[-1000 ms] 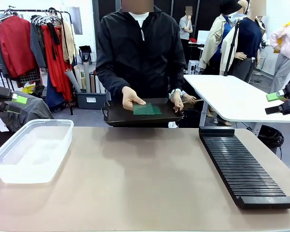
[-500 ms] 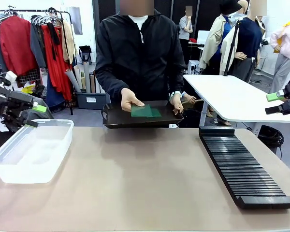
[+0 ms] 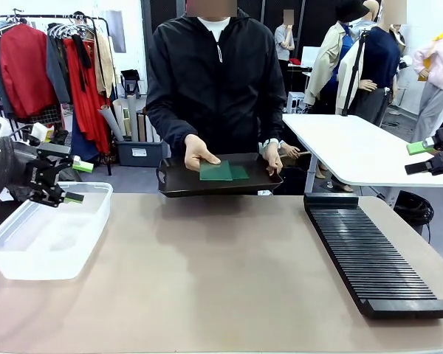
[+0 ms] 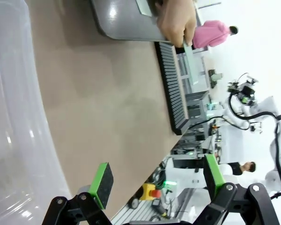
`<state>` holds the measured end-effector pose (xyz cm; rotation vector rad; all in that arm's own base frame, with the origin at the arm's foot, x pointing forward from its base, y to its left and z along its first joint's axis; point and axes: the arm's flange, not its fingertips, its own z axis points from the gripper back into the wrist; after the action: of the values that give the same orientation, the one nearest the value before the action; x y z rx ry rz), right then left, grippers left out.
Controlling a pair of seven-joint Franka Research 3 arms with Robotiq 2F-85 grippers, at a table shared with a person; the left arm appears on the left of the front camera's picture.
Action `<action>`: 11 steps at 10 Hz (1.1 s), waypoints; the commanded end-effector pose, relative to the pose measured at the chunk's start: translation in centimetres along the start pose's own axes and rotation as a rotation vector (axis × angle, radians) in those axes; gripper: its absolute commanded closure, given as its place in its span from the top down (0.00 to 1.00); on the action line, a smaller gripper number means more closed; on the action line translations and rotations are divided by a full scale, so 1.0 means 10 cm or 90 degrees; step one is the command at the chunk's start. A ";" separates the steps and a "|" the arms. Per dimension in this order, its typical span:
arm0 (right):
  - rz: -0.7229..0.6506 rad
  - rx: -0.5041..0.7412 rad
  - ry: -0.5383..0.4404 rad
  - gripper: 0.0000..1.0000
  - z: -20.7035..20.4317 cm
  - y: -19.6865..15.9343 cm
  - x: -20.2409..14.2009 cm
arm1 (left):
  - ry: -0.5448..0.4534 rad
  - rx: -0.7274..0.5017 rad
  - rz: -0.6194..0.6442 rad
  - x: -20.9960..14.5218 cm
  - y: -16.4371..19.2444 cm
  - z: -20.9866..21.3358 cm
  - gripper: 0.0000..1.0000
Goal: Sort PCBs into racks and boxes based on the side picked up.
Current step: Pick up the Blank PCB handed by the Human.
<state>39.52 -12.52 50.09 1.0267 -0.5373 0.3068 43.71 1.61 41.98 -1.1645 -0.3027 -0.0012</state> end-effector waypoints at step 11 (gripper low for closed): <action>-0.002 -0.001 0.000 1.00 0.01 0.02 0.00 | -0.042 -0.218 0.028 0.08 0.17 -0.81 1.00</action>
<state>39.52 -12.52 50.09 1.0268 -0.5372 0.3066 45.83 -4.37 37.66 -1.4678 -0.3074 0.0144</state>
